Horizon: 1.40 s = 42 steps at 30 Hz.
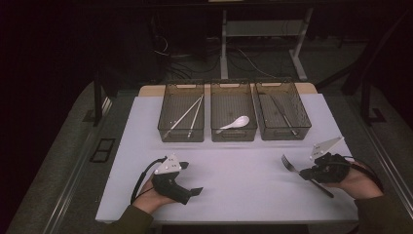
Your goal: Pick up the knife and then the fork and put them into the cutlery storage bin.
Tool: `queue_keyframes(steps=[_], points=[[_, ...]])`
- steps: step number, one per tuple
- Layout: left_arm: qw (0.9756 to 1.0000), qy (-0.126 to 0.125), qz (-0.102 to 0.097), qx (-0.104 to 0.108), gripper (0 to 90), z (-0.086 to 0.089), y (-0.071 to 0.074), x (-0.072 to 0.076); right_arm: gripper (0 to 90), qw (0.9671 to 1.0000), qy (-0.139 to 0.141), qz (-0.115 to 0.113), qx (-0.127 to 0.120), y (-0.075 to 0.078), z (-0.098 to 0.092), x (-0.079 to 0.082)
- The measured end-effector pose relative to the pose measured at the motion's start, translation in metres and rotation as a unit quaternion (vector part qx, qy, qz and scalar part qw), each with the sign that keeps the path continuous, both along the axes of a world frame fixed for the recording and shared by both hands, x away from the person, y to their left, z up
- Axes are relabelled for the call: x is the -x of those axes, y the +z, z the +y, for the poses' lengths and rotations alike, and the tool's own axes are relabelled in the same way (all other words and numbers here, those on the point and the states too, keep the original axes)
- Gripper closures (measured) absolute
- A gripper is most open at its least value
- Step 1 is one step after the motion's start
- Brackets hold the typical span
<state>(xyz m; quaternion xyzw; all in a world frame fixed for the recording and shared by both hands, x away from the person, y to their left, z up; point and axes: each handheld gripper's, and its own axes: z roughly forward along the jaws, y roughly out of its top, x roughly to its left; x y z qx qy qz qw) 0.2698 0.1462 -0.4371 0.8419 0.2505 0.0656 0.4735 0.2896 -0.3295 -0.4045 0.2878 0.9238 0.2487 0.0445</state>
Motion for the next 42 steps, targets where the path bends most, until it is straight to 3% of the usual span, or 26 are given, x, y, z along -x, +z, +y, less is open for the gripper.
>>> queue_keyframes(steps=[10, 18, 28, 35, 42], points=[[1.0000, -0.001, 0.000, -0.002, 0.0, 0.000, 0.000, 0.000, 85.2, 0.9963, -0.062, -0.020, -0.056, 0.004, -0.011, -0.002], [1.0000, -0.002, 0.000, -0.003, 0.0, 0.000, 0.000, 0.000, 85.2, 0.9880, -0.104, -0.041, -0.107, 0.006, -0.019, -0.003], [1.0000, -0.001, 0.001, -0.002, 0.0, -0.001, 0.000, 0.000, 85.1, 0.9824, -0.125, -0.060, -0.125, 0.008, -0.023, -0.004], [1.0000, -0.002, 0.000, -0.002, 0.0, 0.000, 0.000, 0.000, 85.2, 0.9767, -0.141, -0.067, -0.147, 0.012, -0.026, -0.008], [1.0000, -0.002, 0.000, -0.003, 0.0, 0.000, 0.000, 0.000, 85.1, 0.9742, -0.148, -0.075, -0.154, 0.017, -0.026, -0.012]])
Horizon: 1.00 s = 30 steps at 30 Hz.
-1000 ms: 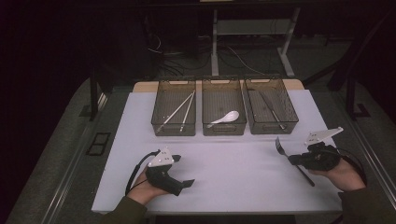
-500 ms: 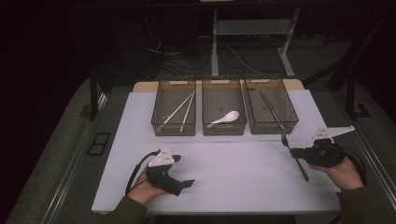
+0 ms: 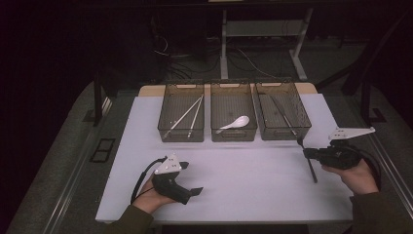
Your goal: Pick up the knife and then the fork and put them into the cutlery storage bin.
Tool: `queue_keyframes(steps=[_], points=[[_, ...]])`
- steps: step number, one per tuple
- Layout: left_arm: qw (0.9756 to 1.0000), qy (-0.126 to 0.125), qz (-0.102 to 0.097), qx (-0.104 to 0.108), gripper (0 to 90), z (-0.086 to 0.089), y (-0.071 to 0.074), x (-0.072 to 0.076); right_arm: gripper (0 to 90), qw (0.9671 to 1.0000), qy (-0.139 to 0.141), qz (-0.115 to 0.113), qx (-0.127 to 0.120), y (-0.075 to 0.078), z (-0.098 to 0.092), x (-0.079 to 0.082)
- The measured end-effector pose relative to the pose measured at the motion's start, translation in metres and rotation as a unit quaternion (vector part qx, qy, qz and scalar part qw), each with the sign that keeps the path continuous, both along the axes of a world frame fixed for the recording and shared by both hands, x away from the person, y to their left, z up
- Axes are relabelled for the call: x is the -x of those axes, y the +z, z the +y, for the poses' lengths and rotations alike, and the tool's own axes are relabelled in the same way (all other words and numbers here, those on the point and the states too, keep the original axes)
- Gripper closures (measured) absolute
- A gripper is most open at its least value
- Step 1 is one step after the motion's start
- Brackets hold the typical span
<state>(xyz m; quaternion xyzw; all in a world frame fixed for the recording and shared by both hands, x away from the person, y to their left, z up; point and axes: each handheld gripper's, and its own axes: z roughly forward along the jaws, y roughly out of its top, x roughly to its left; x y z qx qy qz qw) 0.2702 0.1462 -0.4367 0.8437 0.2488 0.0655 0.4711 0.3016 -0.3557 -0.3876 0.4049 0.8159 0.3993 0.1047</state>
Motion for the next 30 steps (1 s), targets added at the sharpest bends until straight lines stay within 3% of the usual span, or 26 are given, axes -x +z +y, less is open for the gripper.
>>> queue_keyframes(steps=[17, 30], points=[[1.0000, 0.003, 0.000, 0.002, 0.0, 0.000, -0.001, -0.001, 85.2, 0.9986, -0.032, -0.037, -0.018, 0.020, 0.003, -0.024], [1.0000, 0.000, -0.003, 0.002, 0.0, 0.001, -0.001, -0.001, 85.2, 0.9960, -0.056, -0.068, -0.013, 0.044, 0.010, -0.057]])
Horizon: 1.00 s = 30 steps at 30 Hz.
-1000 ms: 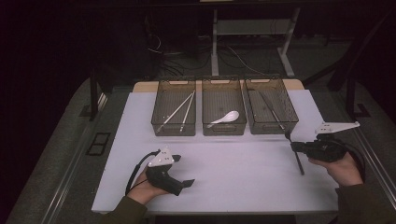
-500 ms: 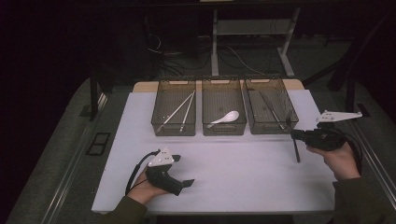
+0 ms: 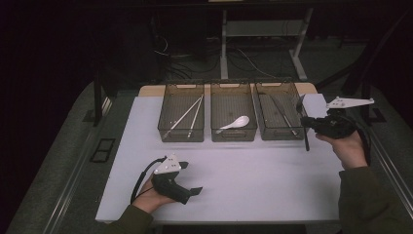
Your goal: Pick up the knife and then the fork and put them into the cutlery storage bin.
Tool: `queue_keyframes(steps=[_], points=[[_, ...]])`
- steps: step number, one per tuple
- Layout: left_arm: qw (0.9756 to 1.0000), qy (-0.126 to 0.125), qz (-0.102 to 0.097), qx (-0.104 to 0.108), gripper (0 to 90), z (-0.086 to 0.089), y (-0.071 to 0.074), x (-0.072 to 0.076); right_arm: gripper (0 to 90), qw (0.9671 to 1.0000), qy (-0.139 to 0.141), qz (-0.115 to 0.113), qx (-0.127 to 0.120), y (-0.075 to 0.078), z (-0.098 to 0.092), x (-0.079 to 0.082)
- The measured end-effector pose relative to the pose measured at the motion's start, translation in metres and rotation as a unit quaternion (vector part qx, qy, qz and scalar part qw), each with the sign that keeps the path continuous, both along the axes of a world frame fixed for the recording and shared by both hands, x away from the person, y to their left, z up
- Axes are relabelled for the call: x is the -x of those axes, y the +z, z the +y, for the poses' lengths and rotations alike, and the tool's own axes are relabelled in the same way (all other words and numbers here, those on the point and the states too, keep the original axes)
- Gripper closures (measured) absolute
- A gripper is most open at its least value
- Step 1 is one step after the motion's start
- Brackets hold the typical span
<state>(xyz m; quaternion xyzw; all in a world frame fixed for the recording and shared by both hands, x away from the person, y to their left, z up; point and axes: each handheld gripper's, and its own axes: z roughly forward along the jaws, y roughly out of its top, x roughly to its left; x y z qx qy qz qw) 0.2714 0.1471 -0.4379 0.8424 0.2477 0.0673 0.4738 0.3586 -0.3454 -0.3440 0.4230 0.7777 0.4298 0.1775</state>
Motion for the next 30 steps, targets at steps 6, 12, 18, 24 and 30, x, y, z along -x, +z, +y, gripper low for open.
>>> queue_keyframes(steps=[6, 12, 18, 24, 30], points=[[1.0000, -0.001, -0.001, 0.001, 0.0, 0.000, 0.000, -0.001, 85.2, 0.9999, -0.007, -0.014, 0.001, 0.021, 0.004, -0.016], [1.0000, 0.000, -0.001, 0.003, 0.0, 0.000, 0.000, 0.000, 85.2, 0.9995, -0.018, -0.025, 0.004, 0.037, 0.009, -0.035], [1.0000, 0.000, 0.000, 0.005, 0.0, 0.001, 0.000, 0.000, 85.2, 0.9987, -0.037, -0.030, 0.019, 0.044, 0.013, -0.058], [1.0000, -0.001, 0.000, 0.004, 0.0, 0.001, 0.001, 0.000, 85.2, 0.9976, -0.064, -0.012, 0.022, 0.030, 0.010, -0.081], [1.0000, -0.001, 0.000, 0.005, 0.0, 0.001, 0.001, 0.000, 85.2, 0.9964, -0.071, 0.031, 0.035, 0.005, 0.006, -0.091]])
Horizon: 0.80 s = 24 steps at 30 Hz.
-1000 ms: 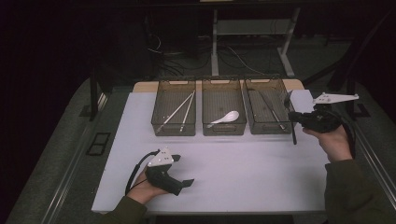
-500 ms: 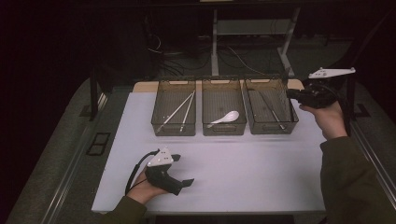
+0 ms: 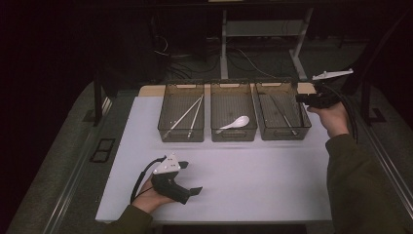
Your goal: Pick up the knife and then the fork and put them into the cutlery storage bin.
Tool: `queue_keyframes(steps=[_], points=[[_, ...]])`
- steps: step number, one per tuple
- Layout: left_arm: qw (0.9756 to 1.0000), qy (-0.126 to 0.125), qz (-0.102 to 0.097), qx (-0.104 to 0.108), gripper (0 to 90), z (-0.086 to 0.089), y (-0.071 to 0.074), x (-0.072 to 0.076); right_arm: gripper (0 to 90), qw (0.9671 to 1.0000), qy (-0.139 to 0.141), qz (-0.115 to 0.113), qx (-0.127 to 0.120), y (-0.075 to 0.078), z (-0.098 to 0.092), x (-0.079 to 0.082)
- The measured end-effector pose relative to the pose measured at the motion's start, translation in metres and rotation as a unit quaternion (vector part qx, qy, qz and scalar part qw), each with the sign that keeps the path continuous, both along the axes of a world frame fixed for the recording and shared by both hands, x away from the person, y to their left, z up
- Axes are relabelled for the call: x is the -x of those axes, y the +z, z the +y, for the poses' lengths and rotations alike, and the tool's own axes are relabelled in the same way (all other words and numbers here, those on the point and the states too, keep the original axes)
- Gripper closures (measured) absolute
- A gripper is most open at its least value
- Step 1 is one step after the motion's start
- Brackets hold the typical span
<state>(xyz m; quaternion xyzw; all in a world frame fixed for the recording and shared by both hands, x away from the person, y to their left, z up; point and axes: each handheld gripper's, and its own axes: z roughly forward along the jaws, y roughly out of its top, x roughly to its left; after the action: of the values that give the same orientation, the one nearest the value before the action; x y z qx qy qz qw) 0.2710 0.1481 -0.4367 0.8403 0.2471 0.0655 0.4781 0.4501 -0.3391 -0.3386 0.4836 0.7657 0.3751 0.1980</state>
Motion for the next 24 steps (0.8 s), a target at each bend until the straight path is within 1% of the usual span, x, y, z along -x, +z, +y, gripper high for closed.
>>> queue_keyframes(steps=[4, 5, 8, 15, 24], points=[[1.0000, -0.001, 0.000, 0.001, 0.0, 0.000, 0.000, 0.000, 85.2, 0.9997, -0.001, 0.024, 0.008, -0.015, -0.002, -0.003], [1.0000, -0.001, 0.000, 0.000, 0.0, 0.000, 0.000, 0.000, 85.2, 0.9996, -0.002, 0.026, 0.012, -0.018, -0.003, -0.003], [1.0000, -0.001, 0.001, 0.000, 0.0, -0.001, 0.000, 0.000, 85.2, 0.9990, -0.003, 0.041, 0.018, -0.025, -0.004, -0.004], [1.0000, 0.000, 0.001, 0.001, 0.0, 0.000, 0.000, 0.000, 85.2, 0.9977, -0.003, 0.058, 0.036, -0.033, -0.002, -0.007], [1.0000, 0.001, 0.000, 0.003, 0.0, 0.001, 0.001, 0.000, 85.2, 0.9964, -0.009, 0.074, 0.041, -0.043, 0.003, -0.017]])
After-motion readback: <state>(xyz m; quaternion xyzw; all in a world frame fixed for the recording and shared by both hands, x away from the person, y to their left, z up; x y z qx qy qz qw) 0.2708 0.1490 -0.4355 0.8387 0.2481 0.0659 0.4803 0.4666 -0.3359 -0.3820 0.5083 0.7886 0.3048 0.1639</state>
